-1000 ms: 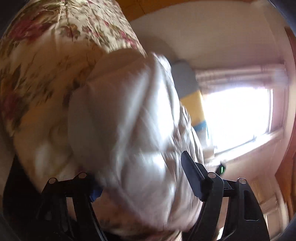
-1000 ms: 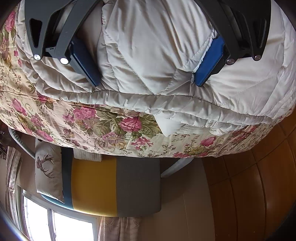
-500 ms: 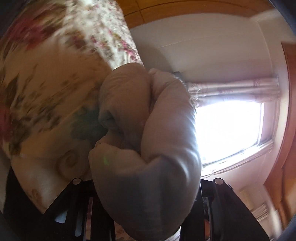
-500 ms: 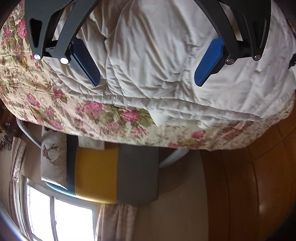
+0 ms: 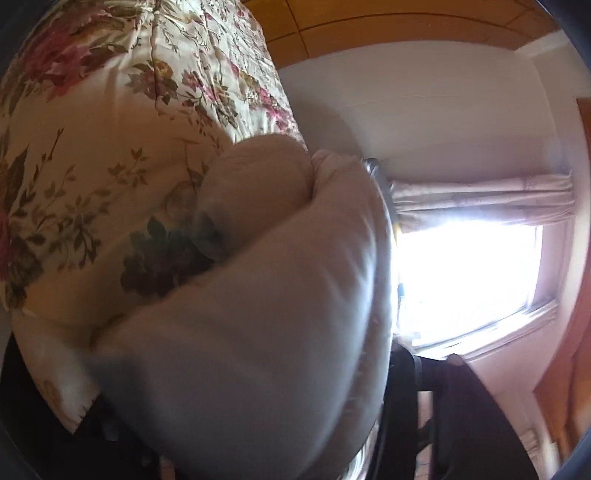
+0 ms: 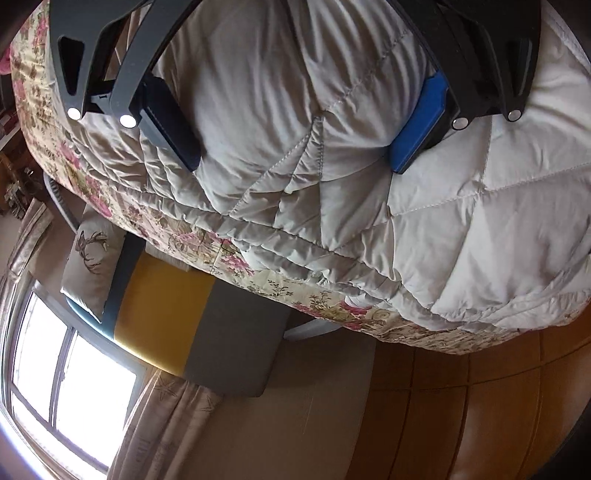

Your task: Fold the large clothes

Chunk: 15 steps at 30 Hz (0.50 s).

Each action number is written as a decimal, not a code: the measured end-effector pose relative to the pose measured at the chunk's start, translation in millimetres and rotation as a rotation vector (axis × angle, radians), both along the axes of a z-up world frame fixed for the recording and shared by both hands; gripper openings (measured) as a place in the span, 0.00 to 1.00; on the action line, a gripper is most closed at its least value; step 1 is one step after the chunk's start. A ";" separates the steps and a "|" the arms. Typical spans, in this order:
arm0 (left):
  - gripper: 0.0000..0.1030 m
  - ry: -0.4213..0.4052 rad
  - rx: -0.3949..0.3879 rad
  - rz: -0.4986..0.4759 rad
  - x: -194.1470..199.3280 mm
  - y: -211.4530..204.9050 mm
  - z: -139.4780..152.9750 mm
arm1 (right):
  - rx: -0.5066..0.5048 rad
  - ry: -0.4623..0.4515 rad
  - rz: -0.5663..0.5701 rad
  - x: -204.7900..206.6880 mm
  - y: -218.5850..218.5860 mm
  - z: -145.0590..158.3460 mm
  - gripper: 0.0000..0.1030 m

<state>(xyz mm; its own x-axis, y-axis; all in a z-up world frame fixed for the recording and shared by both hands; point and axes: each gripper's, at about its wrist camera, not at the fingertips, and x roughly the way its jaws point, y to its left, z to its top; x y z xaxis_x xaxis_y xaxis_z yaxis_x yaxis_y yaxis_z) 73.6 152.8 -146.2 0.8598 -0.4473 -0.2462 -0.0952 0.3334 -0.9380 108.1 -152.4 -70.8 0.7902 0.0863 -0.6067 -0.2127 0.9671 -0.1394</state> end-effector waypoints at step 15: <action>0.32 -0.218 0.195 -0.083 -4.3 -7.2 81.2 | 0.047 0.056 -0.085 -0.7 -9.5 -1.4 0.98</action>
